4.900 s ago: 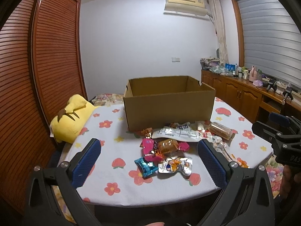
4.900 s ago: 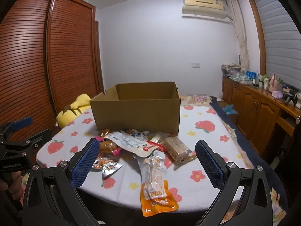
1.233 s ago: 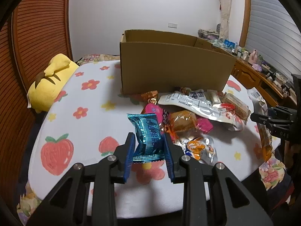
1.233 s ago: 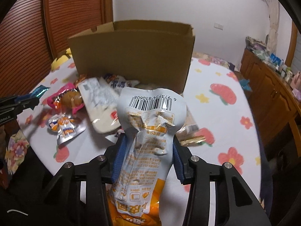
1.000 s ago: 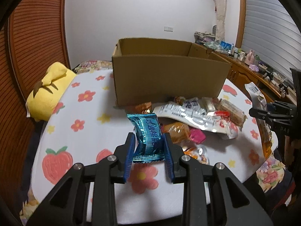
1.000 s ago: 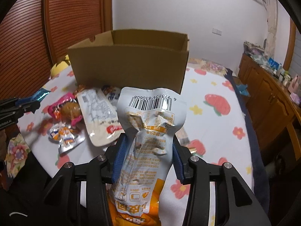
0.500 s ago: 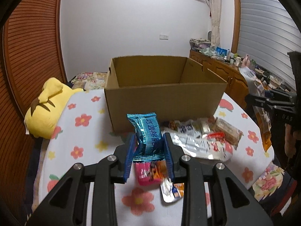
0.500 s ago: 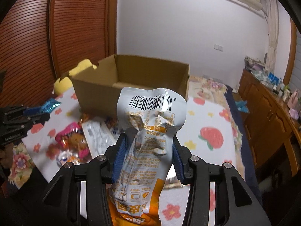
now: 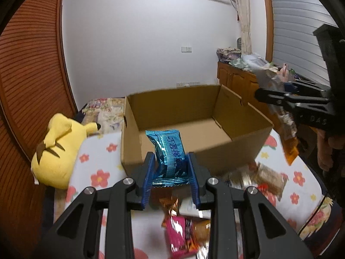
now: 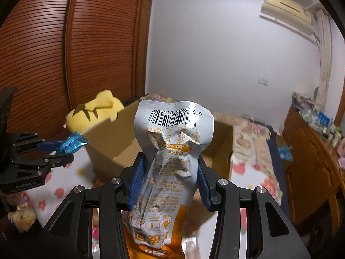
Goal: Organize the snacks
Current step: 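Lift both snacks over the box and open both grippers to drop them, then move both open grippers back to the snack pile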
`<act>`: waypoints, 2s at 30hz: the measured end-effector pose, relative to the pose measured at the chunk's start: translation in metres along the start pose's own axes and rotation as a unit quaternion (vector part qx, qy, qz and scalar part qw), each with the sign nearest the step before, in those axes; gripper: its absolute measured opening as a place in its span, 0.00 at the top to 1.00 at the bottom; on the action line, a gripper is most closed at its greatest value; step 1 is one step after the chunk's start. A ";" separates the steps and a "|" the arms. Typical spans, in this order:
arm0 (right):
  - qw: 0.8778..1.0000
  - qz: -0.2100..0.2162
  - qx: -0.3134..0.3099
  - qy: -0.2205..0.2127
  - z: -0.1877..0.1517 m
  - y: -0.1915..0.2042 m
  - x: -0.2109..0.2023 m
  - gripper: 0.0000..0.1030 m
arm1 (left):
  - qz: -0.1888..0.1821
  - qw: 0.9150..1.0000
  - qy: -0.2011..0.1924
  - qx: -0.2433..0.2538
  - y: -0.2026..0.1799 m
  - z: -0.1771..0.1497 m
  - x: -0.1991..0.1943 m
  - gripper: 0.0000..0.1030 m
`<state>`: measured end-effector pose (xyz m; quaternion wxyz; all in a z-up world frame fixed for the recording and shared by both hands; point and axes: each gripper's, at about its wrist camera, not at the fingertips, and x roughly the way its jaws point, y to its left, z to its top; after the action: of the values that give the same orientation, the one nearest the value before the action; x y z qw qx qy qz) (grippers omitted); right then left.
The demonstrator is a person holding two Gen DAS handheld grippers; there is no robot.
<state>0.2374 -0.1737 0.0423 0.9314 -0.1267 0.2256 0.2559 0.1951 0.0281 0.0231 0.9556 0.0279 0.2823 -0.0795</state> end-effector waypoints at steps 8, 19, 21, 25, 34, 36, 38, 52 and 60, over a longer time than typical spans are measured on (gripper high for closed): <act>1.000 -0.015 0.009 -0.011 0.030 -0.021 0.048 0.55 | 0.002 1.000 0.007 0.012 0.000 0.028 0.034 0.72; 0.998 -0.064 0.013 0.014 0.021 -0.046 0.088 0.55 | -0.002 0.999 0.033 0.014 0.000 0.033 0.076 0.72; 0.997 -0.069 0.013 0.026 0.015 -0.048 0.092 0.54 | -0.005 0.999 0.036 0.015 -0.002 0.034 0.083 0.72; 0.996 -0.071 0.010 0.047 0.005 -0.049 0.098 0.54 | -0.009 0.999 0.046 0.018 -0.006 0.034 0.095 0.72; 0.996 -0.039 0.017 0.083 -0.006 -0.050 0.103 0.61 | -0.016 0.998 0.054 0.020 -0.011 0.037 0.108 0.71; 0.996 -0.037 0.010 0.086 -0.007 -0.048 0.103 0.63 | -0.014 0.998 0.055 0.019 -0.011 0.036 0.109 0.70; 0.996 -0.027 0.013 0.087 -0.008 -0.047 0.102 0.66 | -0.014 0.998 0.056 0.017 -0.012 0.035 0.109 0.69; 0.996 -0.002 0.045 0.071 -0.016 -0.050 0.063 0.56 | -0.018 0.999 0.044 0.019 -0.018 0.021 0.076 0.58; 0.997 -0.005 0.051 0.058 -0.028 -0.044 0.026 0.56 | -0.023 0.999 0.027 0.023 -0.020 0.002 0.038 0.54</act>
<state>0.2713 -0.2098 0.0108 0.9233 -0.0950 0.2917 0.2313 0.2239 0.0026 0.0037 0.9445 0.0454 0.3071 -0.1076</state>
